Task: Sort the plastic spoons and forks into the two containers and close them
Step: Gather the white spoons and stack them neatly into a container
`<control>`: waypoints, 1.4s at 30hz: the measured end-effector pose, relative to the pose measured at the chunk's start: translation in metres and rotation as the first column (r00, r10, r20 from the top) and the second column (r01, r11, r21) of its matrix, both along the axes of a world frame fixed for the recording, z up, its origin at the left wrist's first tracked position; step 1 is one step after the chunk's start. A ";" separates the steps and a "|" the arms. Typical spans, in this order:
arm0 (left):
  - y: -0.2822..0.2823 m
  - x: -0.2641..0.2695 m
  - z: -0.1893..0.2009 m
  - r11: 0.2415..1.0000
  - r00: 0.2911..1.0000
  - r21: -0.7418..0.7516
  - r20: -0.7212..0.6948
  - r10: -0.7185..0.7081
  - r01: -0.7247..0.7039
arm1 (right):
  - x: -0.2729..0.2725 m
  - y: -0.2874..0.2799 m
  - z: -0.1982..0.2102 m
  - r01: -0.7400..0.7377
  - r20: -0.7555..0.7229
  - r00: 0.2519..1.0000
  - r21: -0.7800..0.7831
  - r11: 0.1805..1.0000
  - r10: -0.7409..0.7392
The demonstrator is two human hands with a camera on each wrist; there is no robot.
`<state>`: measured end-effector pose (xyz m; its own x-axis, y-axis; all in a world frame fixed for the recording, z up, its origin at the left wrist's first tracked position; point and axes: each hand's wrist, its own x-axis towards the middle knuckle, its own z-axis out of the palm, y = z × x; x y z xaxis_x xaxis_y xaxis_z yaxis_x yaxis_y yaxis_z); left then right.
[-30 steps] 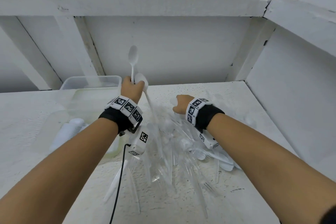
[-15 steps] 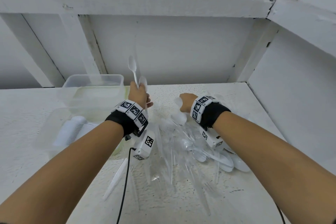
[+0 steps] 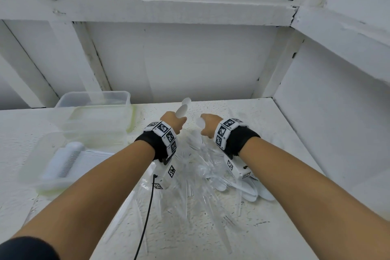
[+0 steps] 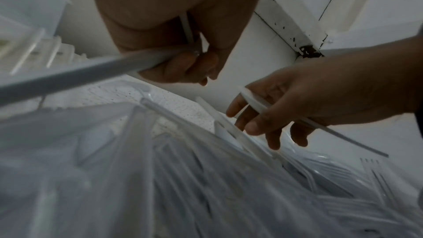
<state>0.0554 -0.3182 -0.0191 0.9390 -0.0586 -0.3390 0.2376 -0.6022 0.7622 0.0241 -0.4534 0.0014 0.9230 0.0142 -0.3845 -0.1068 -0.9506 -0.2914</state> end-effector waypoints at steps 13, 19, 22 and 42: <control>0.019 -0.012 0.004 0.987 0.992 0.111 0.036 -0.123 0.119 | 0.002 0.014 0.007 -0.003 0.070 0.998 0.013 1.000 0.003; 0.009 -0.007 0.006 0.999 0.999 0.034 0.024 -0.042 0.041 | -0.008 0.000 0.029 0.254 0.352 0.870 0.279 0.926 -0.345; 0.002 -0.004 0.003 0.988 0.996 0.121 -0.022 -0.090 0.092 | -0.016 -0.007 0.039 0.281 0.496 0.687 0.492 0.824 -0.531; 0.004 -0.006 0.024 0.790 0.908 0.529 0.083 -0.411 0.310 | -0.044 -0.020 0.036 0.191 0.526 0.659 0.575 0.796 -0.538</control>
